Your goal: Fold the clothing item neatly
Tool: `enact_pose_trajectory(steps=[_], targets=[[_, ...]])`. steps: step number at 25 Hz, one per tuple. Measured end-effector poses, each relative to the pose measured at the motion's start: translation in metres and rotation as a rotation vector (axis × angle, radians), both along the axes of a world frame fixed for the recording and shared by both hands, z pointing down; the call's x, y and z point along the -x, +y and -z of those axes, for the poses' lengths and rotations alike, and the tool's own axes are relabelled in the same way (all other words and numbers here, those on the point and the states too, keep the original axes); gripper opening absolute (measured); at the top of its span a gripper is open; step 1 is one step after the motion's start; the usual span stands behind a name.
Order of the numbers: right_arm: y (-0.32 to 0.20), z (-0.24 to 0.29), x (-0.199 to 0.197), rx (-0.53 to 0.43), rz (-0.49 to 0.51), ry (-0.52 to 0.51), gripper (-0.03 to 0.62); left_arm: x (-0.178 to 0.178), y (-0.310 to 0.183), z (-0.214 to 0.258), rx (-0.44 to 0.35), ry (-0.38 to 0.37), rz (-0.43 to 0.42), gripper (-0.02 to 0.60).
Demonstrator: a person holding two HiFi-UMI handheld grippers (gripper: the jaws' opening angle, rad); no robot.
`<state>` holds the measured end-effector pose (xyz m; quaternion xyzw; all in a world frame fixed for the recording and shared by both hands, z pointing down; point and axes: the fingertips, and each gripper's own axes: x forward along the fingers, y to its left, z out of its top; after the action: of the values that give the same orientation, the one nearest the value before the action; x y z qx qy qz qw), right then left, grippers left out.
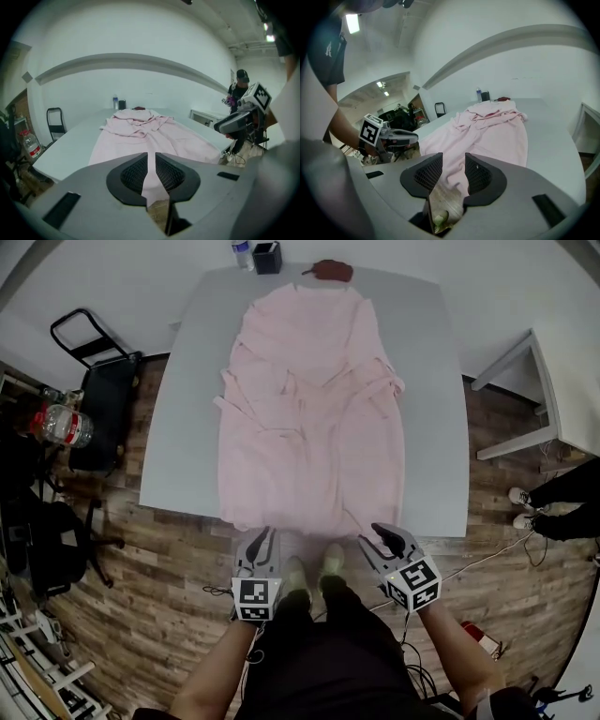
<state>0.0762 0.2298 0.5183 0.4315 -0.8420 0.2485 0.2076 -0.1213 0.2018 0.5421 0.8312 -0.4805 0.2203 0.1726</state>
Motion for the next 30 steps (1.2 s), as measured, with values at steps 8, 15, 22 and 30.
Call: enact_pose_trajectory(steps=[8,15,22,30], targets=[[0.052,-0.053,-0.032,0.12,-0.157,0.029,0.152,0.064,0.03,-0.06,0.099,-0.028,0.022,0.127],[0.083,-0.104,-0.081,0.234,-0.331,-0.037,0.168,0.124,0.015,-0.124,0.176,-0.012,0.058,0.226],[0.071,-0.149,-0.106,0.313,-0.328,-0.143,0.226,0.117,-0.013,-0.153,0.246,0.108,-0.104,0.321],[0.04,-0.163,-0.093,0.266,-0.211,-0.163,0.247,0.089,-0.021,-0.171,0.293,0.172,-0.317,0.325]])
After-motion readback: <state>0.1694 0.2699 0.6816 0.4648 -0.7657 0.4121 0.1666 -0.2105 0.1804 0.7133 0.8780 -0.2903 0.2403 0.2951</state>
